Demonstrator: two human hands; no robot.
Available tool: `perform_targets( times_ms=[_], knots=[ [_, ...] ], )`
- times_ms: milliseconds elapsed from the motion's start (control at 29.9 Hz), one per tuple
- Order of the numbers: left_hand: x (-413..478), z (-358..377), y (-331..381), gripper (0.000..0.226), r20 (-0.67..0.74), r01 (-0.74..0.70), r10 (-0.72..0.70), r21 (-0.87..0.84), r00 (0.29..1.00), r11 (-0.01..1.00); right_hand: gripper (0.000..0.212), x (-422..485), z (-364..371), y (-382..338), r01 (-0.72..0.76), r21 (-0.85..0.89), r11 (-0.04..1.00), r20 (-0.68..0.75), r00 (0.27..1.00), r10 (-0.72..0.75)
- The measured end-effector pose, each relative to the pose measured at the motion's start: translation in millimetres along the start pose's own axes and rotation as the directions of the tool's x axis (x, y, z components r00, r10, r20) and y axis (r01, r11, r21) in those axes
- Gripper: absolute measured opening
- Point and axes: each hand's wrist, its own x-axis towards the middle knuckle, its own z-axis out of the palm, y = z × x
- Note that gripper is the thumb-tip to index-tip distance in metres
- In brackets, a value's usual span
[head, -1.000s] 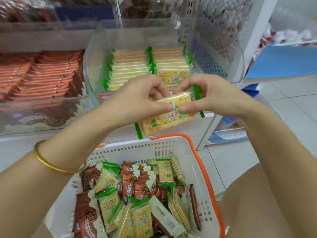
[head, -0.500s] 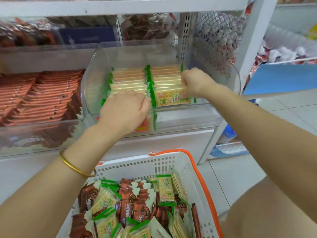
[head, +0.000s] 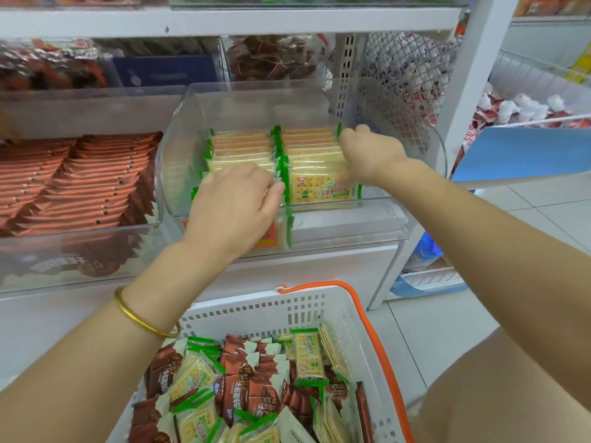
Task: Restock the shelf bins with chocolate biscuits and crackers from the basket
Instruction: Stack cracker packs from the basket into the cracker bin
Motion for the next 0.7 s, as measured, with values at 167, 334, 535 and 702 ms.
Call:
perform_targets(
  times_ms=[167, 334, 535, 702],
  knots=[
    [-61.0, -4.4, 12.6, 0.022, -0.302, -0.285, 0.263, -0.033, 0.916, 0.958, 0.031, -80.7, -19.4, -17.6, 0.162, 0.283, 0.945, -0.364, 0.930, -0.050],
    [-132.0, 47.9, -1.9, 0.023, 0.027, -0.268, 0.276, -0.165, 0.961, 0.949, 0.021, -132.3, 41.8, -50.5, 0.282, 0.509, 0.813, -0.002, 0.945, -0.327],
    [-180.1, 90.4, -18.6, 0.033, 0.372, -0.059, 0.149, -0.243, 0.916, 0.968, 0.034, -114.3, 207.6, -52.3, 0.102, 0.218, 0.971, 0.707, 0.669, -0.229],
    [-183.9, 101.7, -19.5, 0.040, 0.422, -0.039, 0.166, -0.294, 0.891, 0.955, 0.031, -130.2, 281.9, -53.0, 0.191, 0.046, 0.981, 0.796, 0.586, -0.151]
  ],
)
